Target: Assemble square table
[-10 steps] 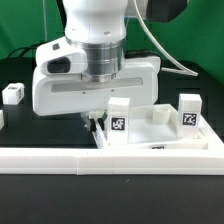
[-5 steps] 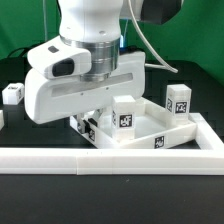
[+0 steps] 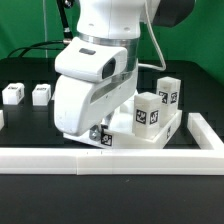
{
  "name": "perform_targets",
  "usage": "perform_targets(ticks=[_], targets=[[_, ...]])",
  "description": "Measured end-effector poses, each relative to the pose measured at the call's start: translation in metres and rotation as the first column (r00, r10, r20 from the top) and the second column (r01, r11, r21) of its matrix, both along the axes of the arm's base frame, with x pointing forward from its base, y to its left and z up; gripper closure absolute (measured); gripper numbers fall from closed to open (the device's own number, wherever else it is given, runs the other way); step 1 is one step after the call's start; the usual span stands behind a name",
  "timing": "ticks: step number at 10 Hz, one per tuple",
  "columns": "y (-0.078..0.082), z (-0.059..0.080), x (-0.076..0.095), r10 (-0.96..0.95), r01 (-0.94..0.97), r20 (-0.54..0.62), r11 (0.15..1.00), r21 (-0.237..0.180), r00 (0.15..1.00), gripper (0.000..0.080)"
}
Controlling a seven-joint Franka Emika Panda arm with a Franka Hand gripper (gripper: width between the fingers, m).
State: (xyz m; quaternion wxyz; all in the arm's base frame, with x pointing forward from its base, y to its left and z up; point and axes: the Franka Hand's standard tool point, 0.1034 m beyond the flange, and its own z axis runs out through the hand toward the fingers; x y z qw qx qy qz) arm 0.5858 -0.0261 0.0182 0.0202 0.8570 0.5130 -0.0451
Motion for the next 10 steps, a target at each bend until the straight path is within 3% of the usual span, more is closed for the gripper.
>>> perform_targets(ticks=[4,6,8,10], targets=[[-0.009,0.0,0.0,0.282,-0.283,-0.034,0.959,-0.02,0.959,0.0739],[0.011,0.001,0.006,0.414,-0.415,-0.037,0.91,-0.018,0.91,0.0739],[0.035,0.009,0.022,0.536,-0.535,-0.025,0.844,0.012,0.844,0.0739],[0.033,0.011,0.025,0.641,-0.641,-0.019,0.767,0.006,0.767,0.0739]])
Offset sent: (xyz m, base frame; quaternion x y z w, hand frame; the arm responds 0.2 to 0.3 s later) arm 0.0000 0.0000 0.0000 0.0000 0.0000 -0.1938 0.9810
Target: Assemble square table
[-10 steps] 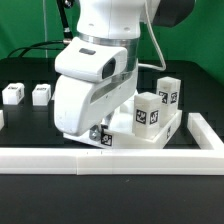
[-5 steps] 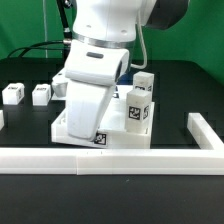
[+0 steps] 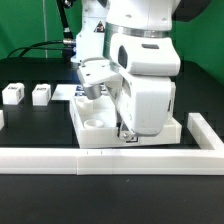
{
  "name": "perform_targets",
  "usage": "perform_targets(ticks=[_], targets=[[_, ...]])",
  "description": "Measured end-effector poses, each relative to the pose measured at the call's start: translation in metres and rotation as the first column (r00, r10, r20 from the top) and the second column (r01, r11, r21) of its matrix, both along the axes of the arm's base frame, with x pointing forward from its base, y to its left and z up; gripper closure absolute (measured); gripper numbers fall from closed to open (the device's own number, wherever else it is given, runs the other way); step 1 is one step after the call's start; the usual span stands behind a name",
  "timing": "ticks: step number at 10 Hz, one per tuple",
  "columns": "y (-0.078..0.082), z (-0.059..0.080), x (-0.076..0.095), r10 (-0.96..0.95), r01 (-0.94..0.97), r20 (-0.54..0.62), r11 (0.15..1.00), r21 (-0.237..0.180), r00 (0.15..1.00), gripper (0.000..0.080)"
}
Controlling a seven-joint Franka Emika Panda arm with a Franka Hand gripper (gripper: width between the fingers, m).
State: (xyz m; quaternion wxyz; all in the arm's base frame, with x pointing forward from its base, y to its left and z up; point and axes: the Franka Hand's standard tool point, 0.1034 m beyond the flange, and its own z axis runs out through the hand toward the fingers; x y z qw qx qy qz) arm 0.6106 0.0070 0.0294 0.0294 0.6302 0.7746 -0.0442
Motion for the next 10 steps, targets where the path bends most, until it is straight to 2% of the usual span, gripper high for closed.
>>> perform_targets(ticks=[4,5,7,8,10], targets=[[-0.011,-0.003,-0.001,0.252,-0.253,-0.038,0.967,-0.041,0.967,0.0739],[-0.002,-0.003,-0.001,0.366,-0.369,-0.062,0.929,-0.035,0.928,0.0739],[0.025,0.003,-0.007,0.513,-0.517,-0.155,0.856,0.019,0.844,0.0739],[0.03,0.003,-0.009,0.558,-0.56,-0.168,0.828,0.039,0.813,0.0739],[0.02,0.0,-0.015,0.642,-0.646,-0.2,0.761,0.054,0.74,0.0739]])
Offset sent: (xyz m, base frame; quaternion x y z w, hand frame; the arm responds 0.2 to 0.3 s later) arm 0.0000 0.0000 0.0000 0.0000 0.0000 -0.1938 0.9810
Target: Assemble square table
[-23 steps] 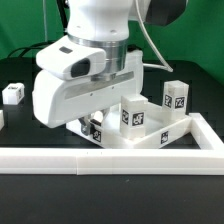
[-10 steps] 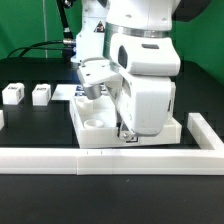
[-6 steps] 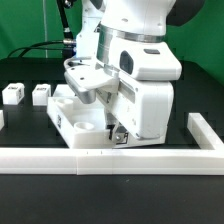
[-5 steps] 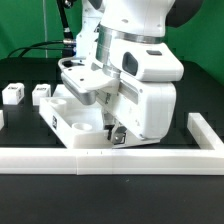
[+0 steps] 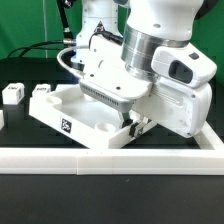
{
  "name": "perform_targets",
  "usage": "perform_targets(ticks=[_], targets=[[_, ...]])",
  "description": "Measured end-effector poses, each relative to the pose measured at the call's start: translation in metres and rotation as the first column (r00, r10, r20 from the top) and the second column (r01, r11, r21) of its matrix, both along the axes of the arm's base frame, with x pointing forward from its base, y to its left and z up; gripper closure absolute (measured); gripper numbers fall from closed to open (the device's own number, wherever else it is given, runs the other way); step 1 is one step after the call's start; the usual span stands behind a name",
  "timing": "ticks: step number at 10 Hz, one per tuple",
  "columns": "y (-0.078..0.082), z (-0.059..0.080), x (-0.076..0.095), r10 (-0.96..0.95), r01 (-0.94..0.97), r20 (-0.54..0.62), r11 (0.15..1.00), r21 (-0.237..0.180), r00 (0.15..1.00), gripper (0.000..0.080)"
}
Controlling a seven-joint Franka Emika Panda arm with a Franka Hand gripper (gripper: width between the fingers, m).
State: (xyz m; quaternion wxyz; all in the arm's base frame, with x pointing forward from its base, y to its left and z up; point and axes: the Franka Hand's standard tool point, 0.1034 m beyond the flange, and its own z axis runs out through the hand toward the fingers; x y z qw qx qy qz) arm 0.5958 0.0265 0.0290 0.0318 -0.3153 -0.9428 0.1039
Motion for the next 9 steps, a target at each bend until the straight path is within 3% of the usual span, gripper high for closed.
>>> perform_targets(ticks=[3,4,6,9], targets=[[-0.004,-0.003,-0.006,0.156,-0.156,-0.039,0.988,0.013,0.987,0.0739],[0.015,-0.006,-0.007,0.267,-0.265,-0.017,0.962,0.067,0.964,0.0739],[0.038,-0.011,-0.005,0.246,-0.251,0.059,0.963,0.103,0.968,0.0739],[0.036,-0.013,-0.007,0.246,-0.251,0.06,0.963,0.099,0.967,0.0739]])
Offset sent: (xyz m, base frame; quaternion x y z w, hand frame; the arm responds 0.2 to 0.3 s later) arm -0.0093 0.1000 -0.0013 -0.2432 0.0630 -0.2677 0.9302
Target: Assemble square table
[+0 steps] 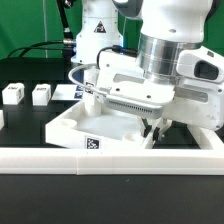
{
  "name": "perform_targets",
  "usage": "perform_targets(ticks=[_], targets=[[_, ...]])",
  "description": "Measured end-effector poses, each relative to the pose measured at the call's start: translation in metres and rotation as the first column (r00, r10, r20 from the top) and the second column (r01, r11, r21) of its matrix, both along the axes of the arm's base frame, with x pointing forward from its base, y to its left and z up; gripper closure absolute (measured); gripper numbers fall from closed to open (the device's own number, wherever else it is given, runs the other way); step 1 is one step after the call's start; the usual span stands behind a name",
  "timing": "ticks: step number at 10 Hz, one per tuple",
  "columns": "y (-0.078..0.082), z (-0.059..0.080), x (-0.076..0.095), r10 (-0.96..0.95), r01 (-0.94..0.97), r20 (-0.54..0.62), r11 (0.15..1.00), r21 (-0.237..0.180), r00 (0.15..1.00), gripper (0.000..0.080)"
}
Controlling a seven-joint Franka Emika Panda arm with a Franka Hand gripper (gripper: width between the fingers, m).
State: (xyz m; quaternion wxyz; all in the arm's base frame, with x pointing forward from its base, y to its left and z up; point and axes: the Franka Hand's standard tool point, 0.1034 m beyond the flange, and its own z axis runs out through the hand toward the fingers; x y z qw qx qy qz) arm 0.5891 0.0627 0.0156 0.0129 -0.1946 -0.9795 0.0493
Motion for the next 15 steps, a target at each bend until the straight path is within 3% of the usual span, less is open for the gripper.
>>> perform_targets(ticks=[3,4,5,7,12,15], targets=[[0.0,0.0,-0.001,0.029,-0.029,-0.006,1.0,-0.004,1.0,0.0739],[0.013,0.001,-0.006,0.202,-0.203,-0.055,0.979,-0.004,0.978,0.0739],[0.028,0.004,-0.005,0.238,-0.238,-0.071,0.971,0.004,0.969,0.0739],[0.042,0.001,-0.007,0.449,-0.448,-0.113,0.893,0.036,0.886,0.0738],[0.033,0.0,-0.01,0.45,-0.448,-0.127,0.893,0.045,0.884,0.0734],[0.05,0.0,-0.008,0.389,-0.387,-0.116,0.921,0.045,0.914,0.0735]])
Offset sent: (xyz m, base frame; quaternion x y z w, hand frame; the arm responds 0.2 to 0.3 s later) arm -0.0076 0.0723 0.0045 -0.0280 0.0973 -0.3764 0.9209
